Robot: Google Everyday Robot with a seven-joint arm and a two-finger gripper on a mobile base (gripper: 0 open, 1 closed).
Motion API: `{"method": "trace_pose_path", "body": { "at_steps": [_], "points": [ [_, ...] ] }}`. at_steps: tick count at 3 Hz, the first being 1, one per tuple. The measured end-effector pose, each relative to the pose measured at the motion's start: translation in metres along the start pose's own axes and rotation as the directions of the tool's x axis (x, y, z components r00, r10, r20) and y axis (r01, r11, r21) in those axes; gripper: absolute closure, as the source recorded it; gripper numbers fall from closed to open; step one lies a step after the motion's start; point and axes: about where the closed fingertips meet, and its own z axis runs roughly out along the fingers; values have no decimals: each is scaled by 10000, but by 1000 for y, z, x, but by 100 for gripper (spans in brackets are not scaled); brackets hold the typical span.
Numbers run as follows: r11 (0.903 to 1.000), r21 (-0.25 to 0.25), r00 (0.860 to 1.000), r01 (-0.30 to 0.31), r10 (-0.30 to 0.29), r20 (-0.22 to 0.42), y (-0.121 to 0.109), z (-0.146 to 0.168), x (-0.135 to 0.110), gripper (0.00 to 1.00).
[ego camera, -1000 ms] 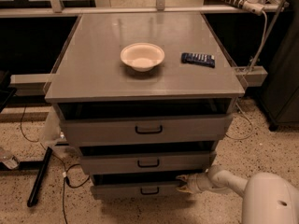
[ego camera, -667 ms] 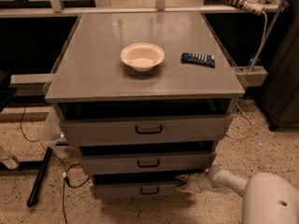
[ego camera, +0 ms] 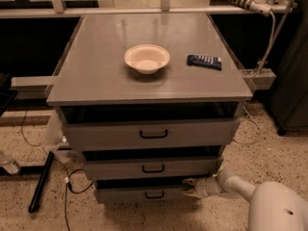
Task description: Open bottom drawer
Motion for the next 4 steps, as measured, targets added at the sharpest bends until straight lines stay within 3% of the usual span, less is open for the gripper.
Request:
{"method": "trace_pose_path", "body": {
  "at_steps": [1, 2, 3, 4],
  "points": [
    [10000, 1, 10000, -1, 1, 2, -2, -4, -4, 12],
    [9979, -153, 9942, -630, 641, 866, 48, -3, 3, 0],
    [9979, -153, 9942, -629, 640, 866, 46, -7, -3, 19],
    [9990, -72, 9955, -439, 444, 840, 65, -15, -1, 42]
  ]
}}
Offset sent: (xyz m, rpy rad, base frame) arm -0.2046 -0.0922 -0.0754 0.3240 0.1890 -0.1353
